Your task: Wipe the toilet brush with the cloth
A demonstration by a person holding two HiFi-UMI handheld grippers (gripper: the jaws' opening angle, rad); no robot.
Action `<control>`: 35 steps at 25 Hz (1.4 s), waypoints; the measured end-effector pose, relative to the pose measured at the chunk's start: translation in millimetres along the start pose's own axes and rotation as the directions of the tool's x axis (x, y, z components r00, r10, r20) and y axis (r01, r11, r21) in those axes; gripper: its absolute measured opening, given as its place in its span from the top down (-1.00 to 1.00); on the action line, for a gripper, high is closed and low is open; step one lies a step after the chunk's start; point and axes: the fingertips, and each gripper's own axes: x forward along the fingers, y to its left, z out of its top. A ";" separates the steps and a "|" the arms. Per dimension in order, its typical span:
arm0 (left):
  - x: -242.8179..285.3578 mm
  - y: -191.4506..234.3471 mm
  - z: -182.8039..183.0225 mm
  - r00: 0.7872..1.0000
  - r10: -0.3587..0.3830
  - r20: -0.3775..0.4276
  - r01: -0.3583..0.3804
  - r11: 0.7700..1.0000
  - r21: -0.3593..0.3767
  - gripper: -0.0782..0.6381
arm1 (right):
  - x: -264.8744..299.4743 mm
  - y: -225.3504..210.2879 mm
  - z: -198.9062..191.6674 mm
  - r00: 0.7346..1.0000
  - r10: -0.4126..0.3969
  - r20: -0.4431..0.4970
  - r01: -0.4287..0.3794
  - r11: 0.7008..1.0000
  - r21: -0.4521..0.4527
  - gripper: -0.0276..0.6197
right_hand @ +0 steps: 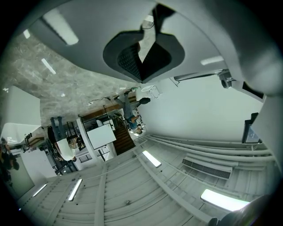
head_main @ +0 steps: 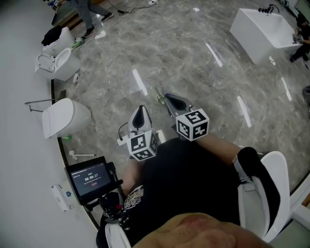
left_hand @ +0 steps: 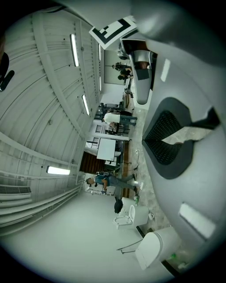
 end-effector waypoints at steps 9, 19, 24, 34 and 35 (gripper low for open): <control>1.1 2.2 1.2 1.000 0.000 0.014 0.000 1.000 0.003 0.76 | 1.5 0.1 0.9 1.000 0.000 0.003 0.000 1.000 -0.012 0.91; 2.3 -0.6 -1.7 1.000 -0.011 0.014 0.011 1.000 0.003 0.76 | -0.3 -1.2 -0.1 1.000 -0.009 -0.002 0.009 1.000 -0.024 0.92; 3.0 0.2 -3.6 1.000 -0.013 0.014 0.013 1.000 0.020 0.76 | 0.0 -0.3 -0.2 1.000 -0.004 -0.002 0.004 1.000 -0.028 0.92; 3.1 6.6 -8.7 1.000 -0.002 0.006 0.001 1.000 0.025 0.76 | 4.0 0.8 -0.9 1.000 0.005 0.003 -0.005 1.000 -0.019 0.92; 2.8 7.3 -8.8 1.000 0.001 0.006 -0.001 1.000 0.025 0.76 | 4.5 1.2 -1.1 1.000 0.006 0.002 -0.006 1.000 -0.018 0.92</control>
